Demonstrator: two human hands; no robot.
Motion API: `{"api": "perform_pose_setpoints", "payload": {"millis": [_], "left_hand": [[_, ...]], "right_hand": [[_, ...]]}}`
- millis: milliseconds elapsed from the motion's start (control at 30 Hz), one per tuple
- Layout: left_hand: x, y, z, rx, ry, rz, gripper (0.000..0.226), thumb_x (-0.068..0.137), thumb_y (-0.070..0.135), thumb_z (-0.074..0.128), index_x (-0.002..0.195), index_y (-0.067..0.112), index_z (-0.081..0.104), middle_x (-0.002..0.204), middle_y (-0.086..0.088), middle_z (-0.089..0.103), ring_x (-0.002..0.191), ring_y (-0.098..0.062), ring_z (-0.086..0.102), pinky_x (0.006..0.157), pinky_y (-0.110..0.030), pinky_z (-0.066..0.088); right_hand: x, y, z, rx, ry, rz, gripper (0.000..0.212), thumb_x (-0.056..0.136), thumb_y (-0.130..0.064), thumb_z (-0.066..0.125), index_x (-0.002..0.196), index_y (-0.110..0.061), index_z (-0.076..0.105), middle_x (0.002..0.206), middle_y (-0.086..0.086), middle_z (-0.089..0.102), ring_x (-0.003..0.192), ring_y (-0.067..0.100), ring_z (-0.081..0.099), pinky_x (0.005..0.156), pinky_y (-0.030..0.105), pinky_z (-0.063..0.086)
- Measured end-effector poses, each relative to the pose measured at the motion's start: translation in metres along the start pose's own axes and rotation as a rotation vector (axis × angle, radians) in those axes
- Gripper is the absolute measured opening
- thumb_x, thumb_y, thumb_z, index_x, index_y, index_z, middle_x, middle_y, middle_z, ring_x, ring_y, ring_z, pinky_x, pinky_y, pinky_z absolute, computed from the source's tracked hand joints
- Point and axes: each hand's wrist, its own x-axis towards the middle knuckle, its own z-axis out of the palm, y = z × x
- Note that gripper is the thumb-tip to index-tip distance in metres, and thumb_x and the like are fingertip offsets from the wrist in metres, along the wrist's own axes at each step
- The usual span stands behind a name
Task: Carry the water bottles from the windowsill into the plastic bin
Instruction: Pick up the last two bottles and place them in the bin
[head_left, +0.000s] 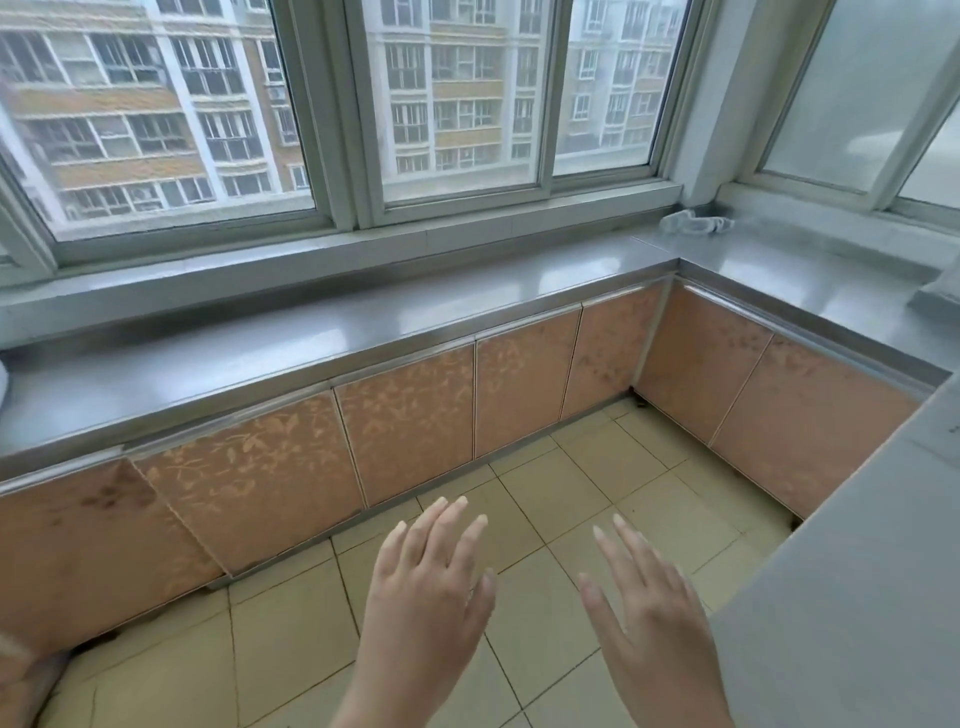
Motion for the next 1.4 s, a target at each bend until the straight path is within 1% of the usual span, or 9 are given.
{"api": "perform_pose_setpoints", "payload": {"millis": [133, 233, 333, 500, 733, 833, 1067, 1233, 1400], "left_hand": [[0.085, -0.001, 0.042, 0.000, -0.030, 0.017, 0.046, 0.087, 0.041, 0.045, 0.118, 0.020, 0.073, 0.130, 0.000, 0.067, 0.127, -0.017, 0.048, 0.103, -0.040, 0.033], [0.145, -0.001, 0.066, 0.005, -0.030, 0.033, 0.046, 0.087, 0.041, 0.046, 0.117, 0.020, 0.073, 0.130, -0.001, 0.067, 0.125, -0.019, 0.054, 0.103, -0.041, 0.034], [0.201, -0.002, 0.088, -0.018, -0.011, 0.048, 0.046, 0.086, 0.040, 0.046, 0.116, 0.019, 0.074, 0.128, -0.002, 0.068, 0.126, -0.018, 0.048, 0.102, -0.041, 0.033], [0.290, -0.004, 0.135, -0.040, -0.014, 0.081, 0.047, 0.087, 0.041, 0.045, 0.116, 0.018, 0.074, 0.127, -0.002, 0.069, 0.126, -0.017, 0.046, 0.101, -0.042, 0.034], [0.436, -0.007, 0.218, -0.102, -0.036, 0.145, 0.047, 0.088, 0.042, 0.045, 0.115, 0.019, 0.074, 0.127, -0.002, 0.069, 0.126, -0.017, 0.046, 0.102, -0.040, 0.033], [0.512, -0.006, 0.248, -0.134, -0.061, 0.192, 0.047, 0.088, 0.043, 0.044, 0.116, 0.019, 0.074, 0.127, -0.001, 0.069, 0.126, -0.016, 0.045, 0.101, -0.040, 0.033], [0.655, 0.019, 0.297, -0.157, -0.104, 0.298, 0.048, 0.092, 0.044, 0.041, 0.121, 0.021, 0.070, 0.132, 0.000, 0.066, 0.130, -0.016, 0.042, 0.105, -0.038, 0.030], [0.728, 0.049, 0.351, -0.161, -0.164, 0.359, 0.047, 0.091, 0.045, 0.042, 0.122, 0.023, 0.070, 0.132, 0.003, 0.065, 0.130, -0.015, 0.042, 0.105, -0.037, 0.030], [0.804, 0.087, 0.403, -0.162, -0.199, 0.345, 0.045, 0.089, 0.044, 0.045, 0.121, 0.024, 0.071, 0.132, 0.003, 0.066, 0.126, -0.018, 0.058, 0.103, -0.037, 0.033]], "right_hand": [[0.087, 0.034, 0.008, -0.025, 0.000, 0.024, 0.070, 0.092, -0.064, 0.011, 0.129, -0.028, 0.057, 0.141, -0.005, 0.051, 0.124, 0.016, 0.049, 0.100, 0.051, 0.039], [0.151, 0.055, 0.007, -0.009, -0.010, 0.042, 0.062, 0.091, -0.061, 0.021, 0.134, -0.030, 0.052, 0.147, -0.008, 0.043, 0.131, 0.016, 0.044, 0.107, 0.048, 0.030], [0.207, 0.072, 0.007, -0.005, 0.007, 0.056, 0.061, 0.088, -0.059, 0.024, 0.137, -0.031, 0.048, 0.149, -0.010, 0.038, 0.135, 0.014, 0.039, 0.111, 0.043, 0.023], [0.286, 0.108, 0.023, -0.026, 0.041, 0.082, 0.075, 0.090, -0.068, 0.008, 0.132, -0.028, 0.054, 0.145, -0.007, 0.045, 0.130, 0.016, 0.044, 0.106, 0.046, 0.029], [0.416, 0.164, 0.051, -0.073, 0.074, 0.161, 0.073, 0.091, -0.066, 0.010, 0.129, -0.027, 0.057, 0.142, -0.006, 0.049, 0.126, 0.009, 0.038, 0.103, 0.045, 0.031], [0.479, 0.184, 0.058, -0.110, 0.100, 0.194, 0.068, 0.093, -0.062, 0.013, 0.125, -0.024, 0.060, 0.137, -0.001, 0.055, 0.122, 0.012, 0.040, 0.097, 0.051, 0.038], [0.585, 0.232, 0.054, -0.079, 0.146, 0.315, 0.056, 0.089, -0.055, 0.030, 0.133, -0.027, 0.053, 0.146, -0.007, 0.044, 0.130, 0.014, 0.043, 0.108, 0.043, 0.023], [0.650, 0.287, 0.056, -0.074, 0.142, 0.420, 0.060, 0.087, -0.057, 0.027, 0.134, -0.029, 0.052, 0.148, -0.008, 0.041, 0.133, 0.016, 0.042, 0.110, 0.044, 0.022], [0.725, 0.358, 0.051, -0.079, 0.084, 0.454, 0.070, 0.083, -0.064, 0.014, 0.140, -0.035, 0.041, 0.153, -0.014, 0.029, 0.140, 0.009, 0.029, 0.115, 0.037, 0.012]]}}
